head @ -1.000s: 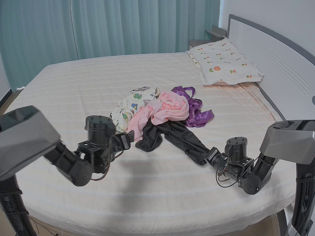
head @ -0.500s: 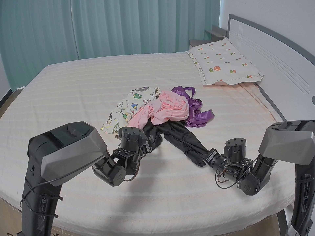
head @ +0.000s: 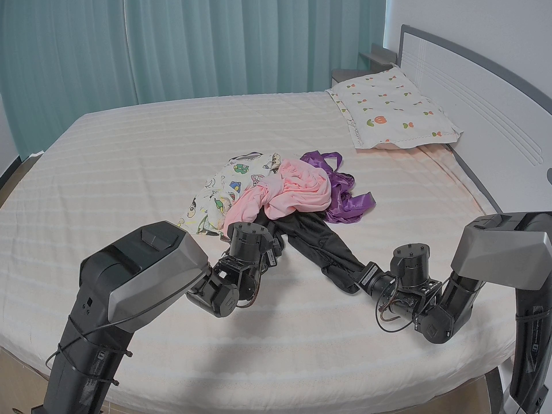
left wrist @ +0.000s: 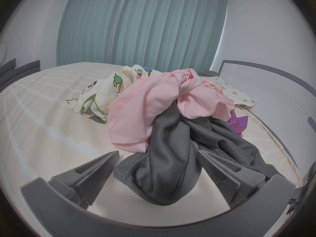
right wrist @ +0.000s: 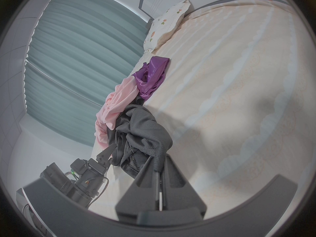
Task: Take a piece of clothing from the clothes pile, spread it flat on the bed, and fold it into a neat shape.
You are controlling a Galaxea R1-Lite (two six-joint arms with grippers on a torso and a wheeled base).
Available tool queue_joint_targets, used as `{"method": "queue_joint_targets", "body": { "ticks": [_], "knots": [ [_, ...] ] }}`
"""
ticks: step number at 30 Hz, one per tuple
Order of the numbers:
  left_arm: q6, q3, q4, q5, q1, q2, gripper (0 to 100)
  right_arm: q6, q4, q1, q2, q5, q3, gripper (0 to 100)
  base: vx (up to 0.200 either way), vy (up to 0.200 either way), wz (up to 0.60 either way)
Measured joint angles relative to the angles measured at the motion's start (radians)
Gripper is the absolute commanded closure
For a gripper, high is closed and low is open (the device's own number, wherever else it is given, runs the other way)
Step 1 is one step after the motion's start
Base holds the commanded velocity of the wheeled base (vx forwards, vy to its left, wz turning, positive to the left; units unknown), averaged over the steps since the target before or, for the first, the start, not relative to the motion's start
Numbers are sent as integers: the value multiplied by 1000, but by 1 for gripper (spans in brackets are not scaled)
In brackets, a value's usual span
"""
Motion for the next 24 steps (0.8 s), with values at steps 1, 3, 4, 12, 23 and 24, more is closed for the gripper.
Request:
{"method": "queue_joint_targets", "body": {
  "ticks": [1, 3, 4, 12, 23, 24],
  "knots": [
    [-1, -10, 2, 0, 0, 7, 0, -1, 0, 0, 1, 0, -1, 100, 0, 0, 0],
    [-1, -27, 6, 3, 0, 18, 0, -1, 0, 1, 2, -1, -2, 100, 0, 0, 0],
    [-1, -34, 6, 5, 0, 23, 0, -1, -1, 1, 3, 0, -2, 100, 0, 0, 0],
    [-4, -69, 8, 6, 1, 54, 100, -2, -25, 4, 4, 0, 2, 100, 0, 0, 0],
    [-77, 16, 6, 21, -5, 9, 100, -4, -183, 22, -6, 3, 37, 100, 0, 0, 0],
    [-91, 38, 6, 22, -9, -14, 100, -5, -202, 24, -10, 5, 46, 100, 0, 0, 0]
  ]
}}
